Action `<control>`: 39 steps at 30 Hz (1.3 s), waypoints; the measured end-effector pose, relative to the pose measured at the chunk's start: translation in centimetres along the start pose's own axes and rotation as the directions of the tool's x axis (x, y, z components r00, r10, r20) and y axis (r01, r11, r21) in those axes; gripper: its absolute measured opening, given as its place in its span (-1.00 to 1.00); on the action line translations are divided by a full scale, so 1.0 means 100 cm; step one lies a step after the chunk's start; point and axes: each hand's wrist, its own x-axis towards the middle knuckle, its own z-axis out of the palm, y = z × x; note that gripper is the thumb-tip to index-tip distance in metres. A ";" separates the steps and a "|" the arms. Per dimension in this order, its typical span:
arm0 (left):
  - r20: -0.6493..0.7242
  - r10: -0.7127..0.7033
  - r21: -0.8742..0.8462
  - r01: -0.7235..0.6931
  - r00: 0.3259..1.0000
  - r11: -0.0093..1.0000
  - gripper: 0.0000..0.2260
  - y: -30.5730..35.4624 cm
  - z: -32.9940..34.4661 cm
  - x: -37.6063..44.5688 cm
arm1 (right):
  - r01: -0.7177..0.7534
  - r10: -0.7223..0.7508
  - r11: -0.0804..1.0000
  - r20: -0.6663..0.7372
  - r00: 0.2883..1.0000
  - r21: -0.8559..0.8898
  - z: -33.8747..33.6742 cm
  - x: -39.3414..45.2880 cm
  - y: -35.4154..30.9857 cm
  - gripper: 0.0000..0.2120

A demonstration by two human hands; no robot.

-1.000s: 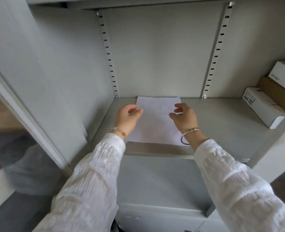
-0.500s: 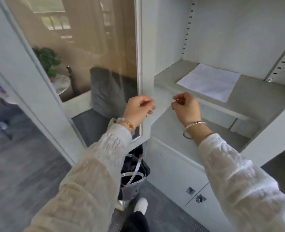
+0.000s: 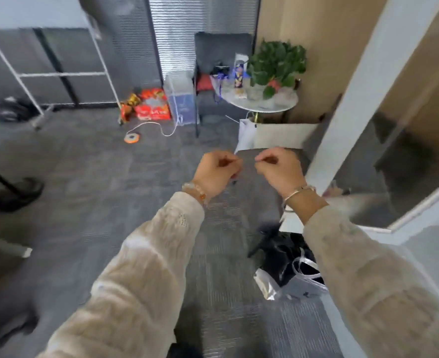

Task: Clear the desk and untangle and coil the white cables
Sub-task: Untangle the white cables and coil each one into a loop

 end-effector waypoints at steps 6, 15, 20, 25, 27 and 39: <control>-0.239 -0.079 0.069 0.099 0.968 0.993 -0.79 -0.053 -0.188 0.022 | 0.073 -0.105 0.989 0.271 0.957 0.126 0.194 0.053 -0.077 -0.72; -0.517 -0.136 0.014 0.167 0.845 0.986 -0.87 -0.102 -0.429 0.075 | 0.085 -0.177 0.971 0.434 0.883 0.223 0.428 0.131 -0.175 -0.76; -0.633 -0.164 -0.040 0.180 0.757 0.983 -0.92 -0.142 -0.521 0.149 | 0.063 -0.163 0.974 0.476 0.864 0.218 0.532 0.213 -0.194 -0.79; -0.675 -0.195 -0.066 0.205 0.711 0.977 -0.89 -0.177 -0.598 0.257 | 0.069 -0.183 0.974 0.571 0.801 0.215 0.634 0.322 -0.208 -0.78; -0.702 -0.201 -0.079 0.207 0.683 0.975 -0.89 -0.187 -0.629 0.300 | 0.084 -0.193 0.976 0.611 0.768 0.203 0.670 0.366 -0.219 -0.78; -0.844 -0.253 -0.177 0.199 0.474 0.964 -0.90 -0.245 -0.853 0.513 | 0.101 -0.245 0.966 0.703 0.668 0.240 0.901 0.605 -0.308 -0.78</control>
